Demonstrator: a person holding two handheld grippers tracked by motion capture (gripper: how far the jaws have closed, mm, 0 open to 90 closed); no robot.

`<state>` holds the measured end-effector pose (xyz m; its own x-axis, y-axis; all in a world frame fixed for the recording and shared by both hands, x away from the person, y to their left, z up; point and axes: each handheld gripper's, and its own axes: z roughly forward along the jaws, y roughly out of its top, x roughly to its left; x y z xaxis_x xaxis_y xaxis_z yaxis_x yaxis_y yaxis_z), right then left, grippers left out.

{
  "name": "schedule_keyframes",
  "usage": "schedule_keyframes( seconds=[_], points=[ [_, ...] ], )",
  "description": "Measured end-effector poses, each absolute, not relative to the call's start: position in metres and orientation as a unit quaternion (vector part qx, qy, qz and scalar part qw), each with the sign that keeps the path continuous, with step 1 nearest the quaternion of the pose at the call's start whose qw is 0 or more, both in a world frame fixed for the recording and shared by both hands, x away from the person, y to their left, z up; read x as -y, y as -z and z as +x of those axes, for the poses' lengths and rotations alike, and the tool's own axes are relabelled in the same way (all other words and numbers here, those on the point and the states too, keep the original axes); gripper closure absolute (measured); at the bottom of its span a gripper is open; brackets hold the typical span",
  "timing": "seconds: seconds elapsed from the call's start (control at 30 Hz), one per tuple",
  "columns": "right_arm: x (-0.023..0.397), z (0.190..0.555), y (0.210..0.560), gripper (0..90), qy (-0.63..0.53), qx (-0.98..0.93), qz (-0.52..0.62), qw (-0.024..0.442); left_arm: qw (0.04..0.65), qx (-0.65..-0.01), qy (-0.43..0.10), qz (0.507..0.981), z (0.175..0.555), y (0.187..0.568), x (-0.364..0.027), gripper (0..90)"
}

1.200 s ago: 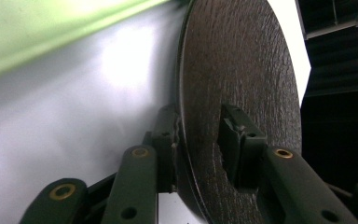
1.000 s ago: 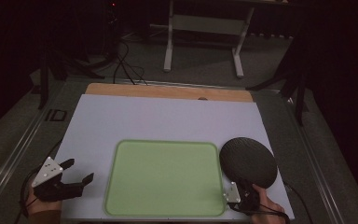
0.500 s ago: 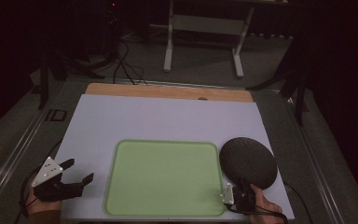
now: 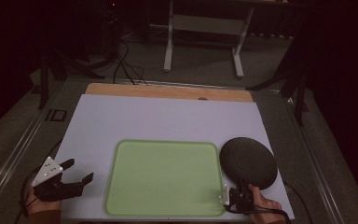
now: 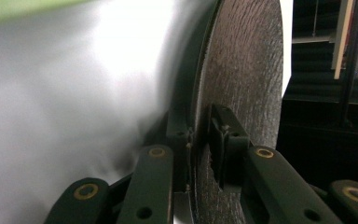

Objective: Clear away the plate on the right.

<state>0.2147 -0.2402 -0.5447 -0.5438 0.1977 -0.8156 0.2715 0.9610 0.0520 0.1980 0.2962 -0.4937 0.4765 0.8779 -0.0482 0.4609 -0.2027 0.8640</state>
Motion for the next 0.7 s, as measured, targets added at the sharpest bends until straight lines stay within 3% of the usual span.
schedule_keyframes(
  seconds=[0.27, 0.7],
  points=[
    [0.246, 0.212, 0.532, 85.9, 0.037, -0.865, 0.126, 0.485, 0.439, -0.454, -0.236, 0.739, 0.198, 0.494, -0.296, 13.2],
    [0.249, 0.214, 0.523, 86.3, 0.026, -0.865, 0.117, 0.488, 0.438, -0.456, -0.236, 0.738, 0.199, 0.494, -0.297, 14.0]
  ],
)
